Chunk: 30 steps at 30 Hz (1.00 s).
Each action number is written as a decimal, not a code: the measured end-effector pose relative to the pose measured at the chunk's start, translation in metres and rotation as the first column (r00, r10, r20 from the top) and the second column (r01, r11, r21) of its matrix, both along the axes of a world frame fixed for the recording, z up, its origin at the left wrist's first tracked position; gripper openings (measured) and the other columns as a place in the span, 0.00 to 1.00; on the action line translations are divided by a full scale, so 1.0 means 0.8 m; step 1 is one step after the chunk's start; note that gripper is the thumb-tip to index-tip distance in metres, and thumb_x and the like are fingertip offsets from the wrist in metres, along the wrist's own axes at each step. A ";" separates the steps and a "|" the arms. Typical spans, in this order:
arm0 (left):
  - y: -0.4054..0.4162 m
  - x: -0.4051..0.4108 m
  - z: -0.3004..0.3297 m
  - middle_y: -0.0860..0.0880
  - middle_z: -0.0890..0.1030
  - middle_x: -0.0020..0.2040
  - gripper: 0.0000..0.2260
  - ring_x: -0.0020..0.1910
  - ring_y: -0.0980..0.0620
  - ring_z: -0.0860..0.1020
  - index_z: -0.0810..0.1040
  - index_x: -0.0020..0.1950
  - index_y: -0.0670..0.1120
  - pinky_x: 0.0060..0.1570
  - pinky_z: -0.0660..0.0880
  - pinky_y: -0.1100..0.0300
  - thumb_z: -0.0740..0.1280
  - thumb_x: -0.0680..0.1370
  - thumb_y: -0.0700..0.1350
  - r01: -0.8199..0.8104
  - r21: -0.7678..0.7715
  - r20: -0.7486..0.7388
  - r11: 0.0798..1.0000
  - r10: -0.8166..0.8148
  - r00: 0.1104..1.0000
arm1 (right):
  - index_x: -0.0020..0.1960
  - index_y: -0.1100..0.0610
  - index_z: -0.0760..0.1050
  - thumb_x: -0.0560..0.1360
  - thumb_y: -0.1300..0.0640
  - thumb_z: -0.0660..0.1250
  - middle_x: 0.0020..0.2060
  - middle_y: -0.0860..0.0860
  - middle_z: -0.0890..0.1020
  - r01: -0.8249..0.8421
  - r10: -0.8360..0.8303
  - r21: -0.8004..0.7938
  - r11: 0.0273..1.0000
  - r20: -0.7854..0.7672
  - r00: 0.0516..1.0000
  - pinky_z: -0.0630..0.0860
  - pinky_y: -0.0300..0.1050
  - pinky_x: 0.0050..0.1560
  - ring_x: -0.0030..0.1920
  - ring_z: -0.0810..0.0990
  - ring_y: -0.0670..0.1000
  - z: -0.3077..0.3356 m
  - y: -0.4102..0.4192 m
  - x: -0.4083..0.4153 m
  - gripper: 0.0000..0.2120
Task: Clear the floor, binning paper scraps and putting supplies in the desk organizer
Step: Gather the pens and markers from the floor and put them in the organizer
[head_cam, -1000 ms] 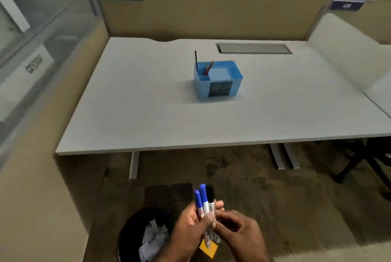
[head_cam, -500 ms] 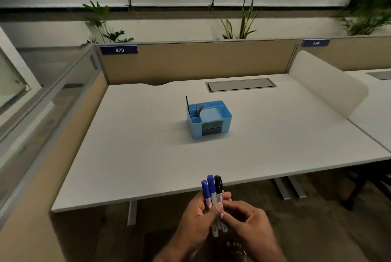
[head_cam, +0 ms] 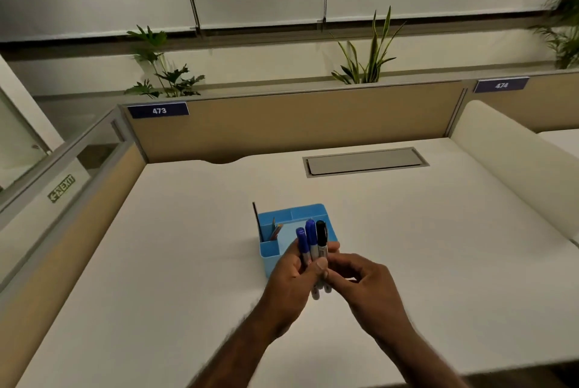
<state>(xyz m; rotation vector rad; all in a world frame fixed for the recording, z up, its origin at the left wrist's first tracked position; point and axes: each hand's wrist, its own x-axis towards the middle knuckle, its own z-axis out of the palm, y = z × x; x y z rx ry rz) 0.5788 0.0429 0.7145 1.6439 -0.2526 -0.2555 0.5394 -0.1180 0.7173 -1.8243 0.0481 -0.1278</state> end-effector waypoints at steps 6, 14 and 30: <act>-0.053 0.107 0.012 0.59 0.82 0.66 0.16 0.66 0.57 0.81 0.71 0.74 0.54 0.67 0.79 0.51 0.63 0.86 0.46 -0.012 0.016 -0.031 1.000 0.012 0.999 | 0.59 0.42 0.86 0.79 0.51 0.74 0.48 0.36 0.88 -0.010 0.010 -0.033 0.999 0.009 1.000 0.80 0.28 0.47 0.51 0.86 0.39 0.003 -0.053 0.113 0.10; -0.083 0.178 -0.018 0.58 0.82 0.67 0.16 0.67 0.55 0.80 0.70 0.75 0.55 0.68 0.78 0.51 0.61 0.86 0.47 -0.069 0.023 -0.116 0.997 0.071 0.991 | 0.61 0.45 0.86 0.79 0.50 0.74 0.49 0.38 0.88 -0.039 0.038 -0.025 0.999 -0.052 0.998 0.79 0.27 0.49 0.50 0.86 0.37 -0.029 -0.077 0.195 0.11; -0.090 0.197 -0.068 0.55 0.81 0.68 0.15 0.69 0.54 0.79 0.72 0.73 0.51 0.68 0.77 0.58 0.63 0.86 0.43 -0.139 0.029 -0.196 0.990 0.142 0.970 | 0.59 0.39 0.85 0.79 0.50 0.74 0.48 0.31 0.86 -0.111 0.094 -0.144 0.983 -0.122 0.988 0.81 0.32 0.51 0.52 0.84 0.35 -0.081 -0.085 0.226 0.11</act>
